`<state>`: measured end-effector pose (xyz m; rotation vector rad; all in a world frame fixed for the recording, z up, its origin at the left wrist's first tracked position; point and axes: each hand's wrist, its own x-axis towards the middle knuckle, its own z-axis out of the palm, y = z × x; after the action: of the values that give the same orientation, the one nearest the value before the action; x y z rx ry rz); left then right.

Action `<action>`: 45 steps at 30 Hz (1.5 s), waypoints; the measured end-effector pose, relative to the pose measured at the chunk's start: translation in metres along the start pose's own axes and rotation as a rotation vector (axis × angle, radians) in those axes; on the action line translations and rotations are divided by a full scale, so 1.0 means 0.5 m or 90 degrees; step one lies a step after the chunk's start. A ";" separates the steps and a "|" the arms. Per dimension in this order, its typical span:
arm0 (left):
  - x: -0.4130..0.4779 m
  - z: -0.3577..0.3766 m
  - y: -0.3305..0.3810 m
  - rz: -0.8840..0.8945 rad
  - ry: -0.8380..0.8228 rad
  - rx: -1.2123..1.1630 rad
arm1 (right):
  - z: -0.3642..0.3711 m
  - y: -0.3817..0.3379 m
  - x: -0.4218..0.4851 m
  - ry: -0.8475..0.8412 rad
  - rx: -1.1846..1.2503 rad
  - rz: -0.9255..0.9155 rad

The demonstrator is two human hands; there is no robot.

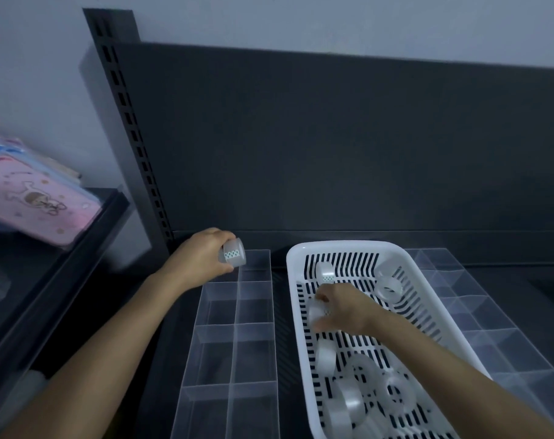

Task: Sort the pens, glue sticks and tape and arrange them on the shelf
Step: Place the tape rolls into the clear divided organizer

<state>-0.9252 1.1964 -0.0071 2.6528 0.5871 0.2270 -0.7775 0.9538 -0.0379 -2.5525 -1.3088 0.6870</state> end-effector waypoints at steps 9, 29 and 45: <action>0.046 0.016 -0.024 0.013 -0.119 0.127 | -0.039 -0.036 0.016 0.229 0.187 0.048; 0.075 0.032 -0.050 -0.018 -0.229 0.167 | -0.027 -0.121 0.075 0.255 0.256 -0.028; 0.010 0.056 -0.103 -0.074 -0.026 0.008 | -0.002 -0.191 0.185 0.180 -0.065 -0.114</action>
<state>-0.9330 1.2310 -0.0538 2.6185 0.7286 0.1350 -0.7992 1.0849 -0.0309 -2.4547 -1.4790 0.2196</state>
